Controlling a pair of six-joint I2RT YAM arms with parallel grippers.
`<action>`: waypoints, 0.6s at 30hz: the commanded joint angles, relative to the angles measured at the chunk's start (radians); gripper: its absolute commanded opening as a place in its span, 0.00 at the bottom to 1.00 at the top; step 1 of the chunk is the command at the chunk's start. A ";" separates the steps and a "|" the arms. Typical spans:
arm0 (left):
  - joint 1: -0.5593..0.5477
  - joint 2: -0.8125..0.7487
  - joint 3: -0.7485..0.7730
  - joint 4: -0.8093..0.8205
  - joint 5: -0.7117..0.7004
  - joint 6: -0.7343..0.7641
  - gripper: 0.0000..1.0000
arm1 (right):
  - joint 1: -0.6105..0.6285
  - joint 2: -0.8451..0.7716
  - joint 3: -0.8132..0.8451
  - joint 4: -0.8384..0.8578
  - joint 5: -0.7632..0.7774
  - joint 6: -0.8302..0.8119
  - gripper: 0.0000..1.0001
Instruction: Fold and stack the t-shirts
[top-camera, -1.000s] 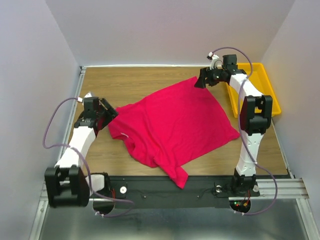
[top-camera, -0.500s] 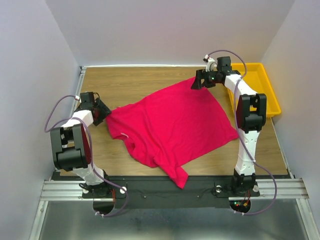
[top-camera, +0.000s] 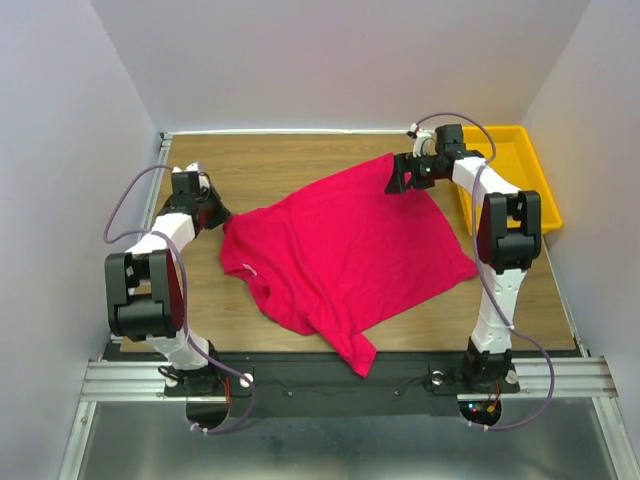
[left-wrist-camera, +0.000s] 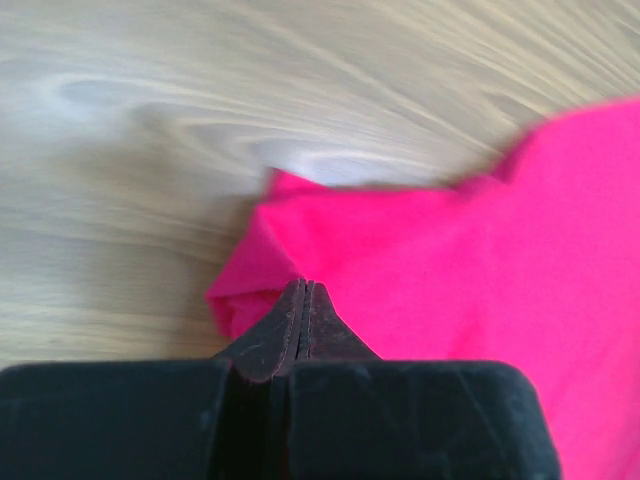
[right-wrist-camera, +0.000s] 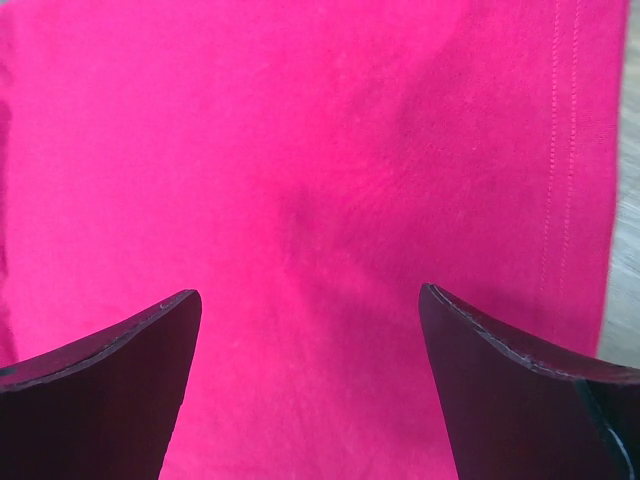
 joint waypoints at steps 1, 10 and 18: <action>-0.065 -0.155 -0.013 0.055 0.076 0.080 0.00 | -0.006 -0.114 -0.011 0.021 0.016 -0.035 0.96; -0.375 -0.235 -0.105 -0.020 0.228 0.100 0.00 | -0.006 -0.192 -0.097 0.022 0.047 -0.053 0.96; -0.624 -0.123 -0.148 -0.103 0.058 0.065 0.27 | -0.018 -0.226 -0.157 0.022 0.073 -0.076 0.97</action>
